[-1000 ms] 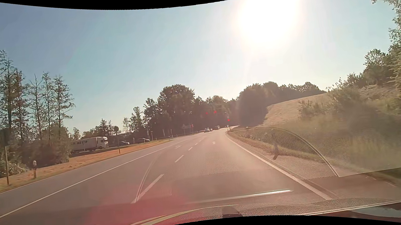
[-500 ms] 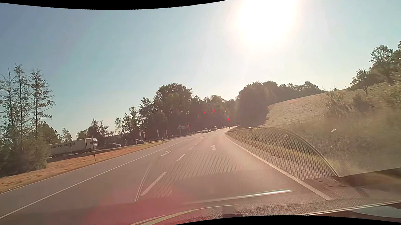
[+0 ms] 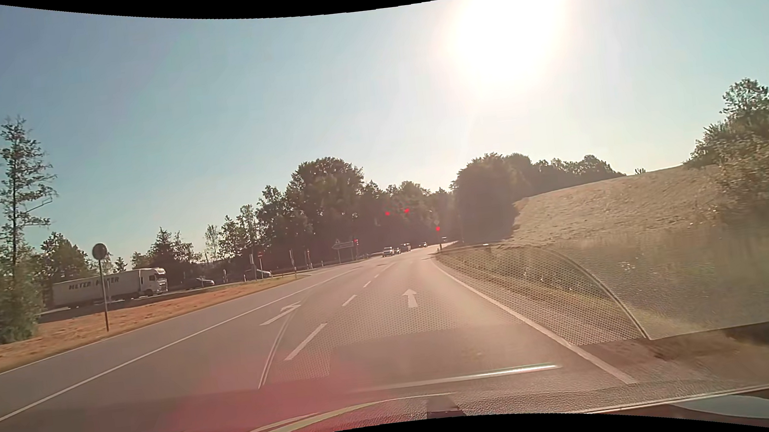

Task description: Follow the waypoints while adhering to traffic rules and regulations

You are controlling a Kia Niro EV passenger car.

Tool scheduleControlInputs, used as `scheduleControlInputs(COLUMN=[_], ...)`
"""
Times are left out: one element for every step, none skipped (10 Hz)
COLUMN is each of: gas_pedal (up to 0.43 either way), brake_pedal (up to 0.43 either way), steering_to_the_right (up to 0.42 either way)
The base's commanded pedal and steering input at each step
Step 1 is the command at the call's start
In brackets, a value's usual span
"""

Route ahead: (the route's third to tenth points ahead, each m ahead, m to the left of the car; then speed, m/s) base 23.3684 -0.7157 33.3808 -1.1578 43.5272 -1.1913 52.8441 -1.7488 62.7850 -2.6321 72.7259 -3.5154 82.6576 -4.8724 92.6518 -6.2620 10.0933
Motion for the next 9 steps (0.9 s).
scheduleControlInputs(gas_pedal=[0.0,0.0,0.0,0.0,0.0,0.0,0.0,0.0,0.0], brake_pedal=[0.146,0.152,0.152,0.159,0.165,0.171,0.177,0.183,0.183], steering_to_the_right=[0.007,0.007,0.007,0.007,0.007,0.007,0.007,0.007,0.007])
